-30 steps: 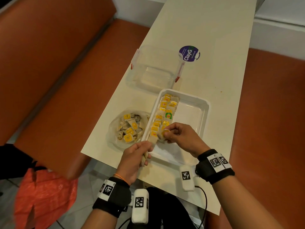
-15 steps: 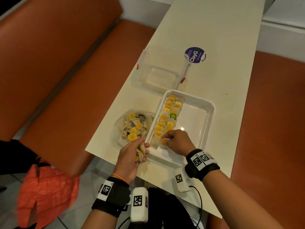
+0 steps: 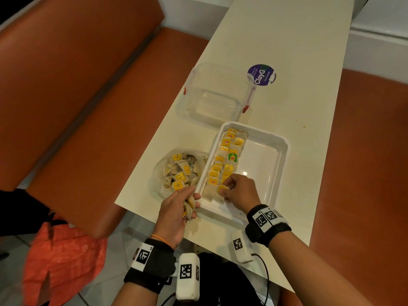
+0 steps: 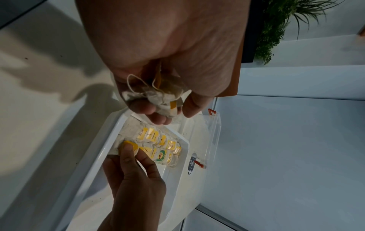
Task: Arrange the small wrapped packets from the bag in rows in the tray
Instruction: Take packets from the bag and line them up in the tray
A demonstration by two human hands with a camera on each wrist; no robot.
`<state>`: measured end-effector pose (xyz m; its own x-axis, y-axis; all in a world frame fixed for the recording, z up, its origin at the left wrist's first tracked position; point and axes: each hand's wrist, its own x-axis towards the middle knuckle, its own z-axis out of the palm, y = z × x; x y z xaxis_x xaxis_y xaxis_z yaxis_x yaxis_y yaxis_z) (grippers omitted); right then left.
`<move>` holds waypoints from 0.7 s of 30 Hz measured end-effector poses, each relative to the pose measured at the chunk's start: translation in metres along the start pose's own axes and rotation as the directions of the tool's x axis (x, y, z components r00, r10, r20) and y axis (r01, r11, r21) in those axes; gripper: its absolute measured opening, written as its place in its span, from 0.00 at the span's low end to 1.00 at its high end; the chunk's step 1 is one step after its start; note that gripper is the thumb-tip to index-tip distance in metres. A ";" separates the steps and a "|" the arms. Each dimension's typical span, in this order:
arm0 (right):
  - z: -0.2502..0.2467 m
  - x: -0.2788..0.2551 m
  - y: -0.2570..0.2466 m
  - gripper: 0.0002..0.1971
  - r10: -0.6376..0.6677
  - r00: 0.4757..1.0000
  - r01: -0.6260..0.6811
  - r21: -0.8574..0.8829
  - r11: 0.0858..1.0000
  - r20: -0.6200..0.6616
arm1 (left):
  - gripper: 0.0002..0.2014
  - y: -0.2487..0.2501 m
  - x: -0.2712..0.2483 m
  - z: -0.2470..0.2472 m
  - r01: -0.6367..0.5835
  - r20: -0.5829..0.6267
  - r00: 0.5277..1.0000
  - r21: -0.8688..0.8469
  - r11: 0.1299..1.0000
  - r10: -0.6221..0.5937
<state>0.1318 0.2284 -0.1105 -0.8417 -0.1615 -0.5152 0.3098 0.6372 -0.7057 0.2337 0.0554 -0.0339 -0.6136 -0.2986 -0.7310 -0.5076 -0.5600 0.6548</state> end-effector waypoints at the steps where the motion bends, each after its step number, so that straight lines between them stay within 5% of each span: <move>1: 0.000 0.000 -0.001 0.11 0.006 1.000 -0.006 0.000 1.000 -0.013 | 0.12 0.000 0.000 0.000 -0.002 0.003 1.000 -0.001 1.000 0.002; 8: -0.004 -0.006 -0.008 0.28 0.074 0.991 -0.087 -0.113 0.990 -0.113 | 0.18 -0.002 -0.001 0.001 0.000 0.060 0.998 0.030 1.000 -0.001; 11: -0.012 -0.018 -0.019 0.25 0.030 0.991 -0.041 -0.084 0.996 -0.129 | 0.18 0.000 -0.004 0.007 0.018 0.121 0.992 0.019 1.000 -0.020; 15: -0.032 -0.048 -0.046 0.09 -0.103 0.992 0.090 0.151 0.984 0.078 | 0.15 -0.002 -0.005 0.009 0.080 0.205 0.976 0.002 0.997 -0.079; 21: -0.051 -0.074 -0.056 0.13 -0.231 0.928 0.203 0.123 0.971 0.292 | 0.16 -0.008 -0.007 0.010 0.000 0.347 0.937 0.108 0.994 -0.037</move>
<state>0.1540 0.2425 -0.0080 -0.7234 -0.5173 -0.4573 0.1842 0.4937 -0.8499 0.2363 0.0697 -0.0325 -0.7660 0.0095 -0.6427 -0.5698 -0.4731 0.6720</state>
